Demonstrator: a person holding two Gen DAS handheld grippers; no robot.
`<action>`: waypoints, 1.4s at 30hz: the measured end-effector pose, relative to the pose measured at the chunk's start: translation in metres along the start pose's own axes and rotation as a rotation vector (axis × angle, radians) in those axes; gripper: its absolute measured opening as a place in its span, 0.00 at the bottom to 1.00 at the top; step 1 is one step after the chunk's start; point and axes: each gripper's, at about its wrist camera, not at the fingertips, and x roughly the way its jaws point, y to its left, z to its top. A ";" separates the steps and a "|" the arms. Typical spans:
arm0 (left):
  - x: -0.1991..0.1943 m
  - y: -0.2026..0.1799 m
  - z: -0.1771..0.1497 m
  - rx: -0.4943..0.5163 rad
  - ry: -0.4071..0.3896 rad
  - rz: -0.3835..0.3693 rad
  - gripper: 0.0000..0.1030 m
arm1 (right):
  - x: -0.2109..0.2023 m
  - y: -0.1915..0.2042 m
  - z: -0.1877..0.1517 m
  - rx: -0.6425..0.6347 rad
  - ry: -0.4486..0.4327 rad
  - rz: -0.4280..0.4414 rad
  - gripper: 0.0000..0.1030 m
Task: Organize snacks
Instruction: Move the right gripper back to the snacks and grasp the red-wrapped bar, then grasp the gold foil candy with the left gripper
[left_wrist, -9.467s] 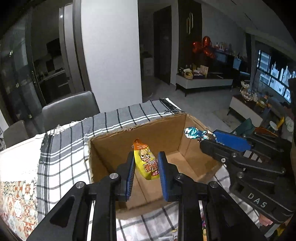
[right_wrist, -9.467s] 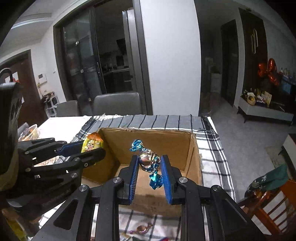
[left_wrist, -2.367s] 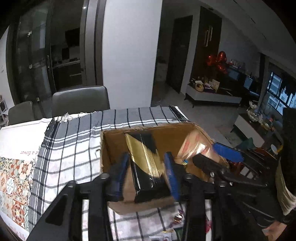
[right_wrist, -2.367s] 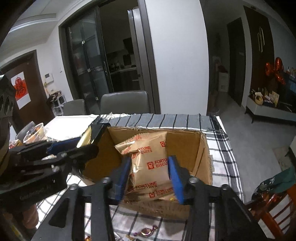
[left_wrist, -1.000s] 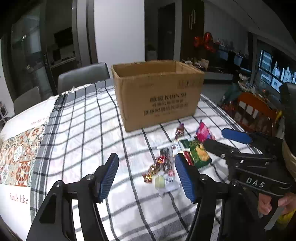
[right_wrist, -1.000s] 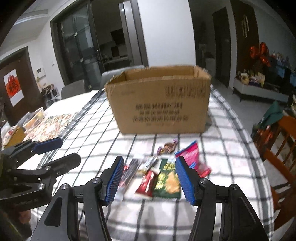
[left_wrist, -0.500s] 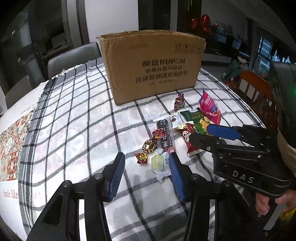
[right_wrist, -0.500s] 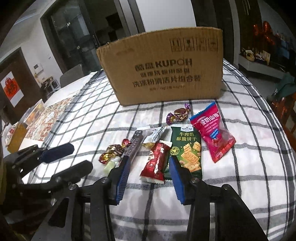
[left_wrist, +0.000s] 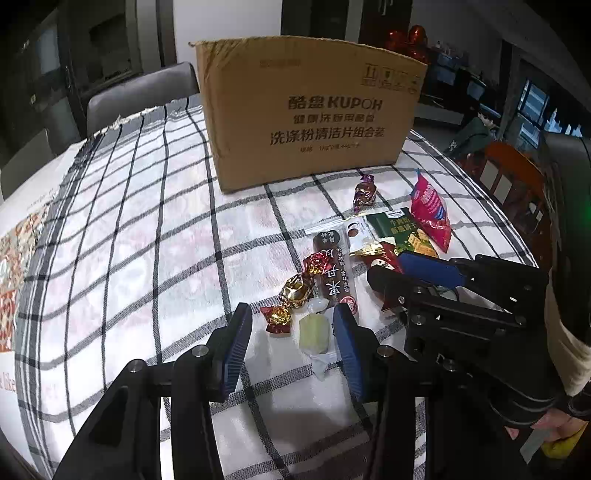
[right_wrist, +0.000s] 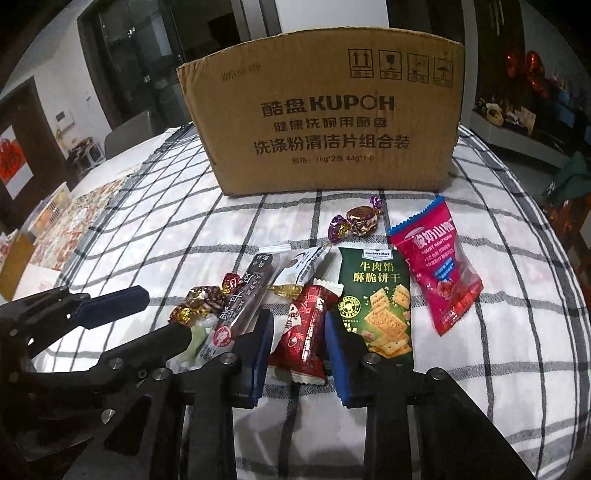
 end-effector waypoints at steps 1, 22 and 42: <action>0.001 0.001 0.000 -0.005 0.004 -0.004 0.43 | 0.001 0.000 0.000 0.000 0.001 -0.003 0.30; 0.011 0.003 0.015 0.081 0.040 -0.002 0.38 | -0.010 -0.003 -0.002 0.048 -0.022 0.047 0.23; 0.040 0.002 0.026 0.050 0.084 -0.063 0.22 | -0.004 -0.008 0.001 0.074 -0.008 0.075 0.23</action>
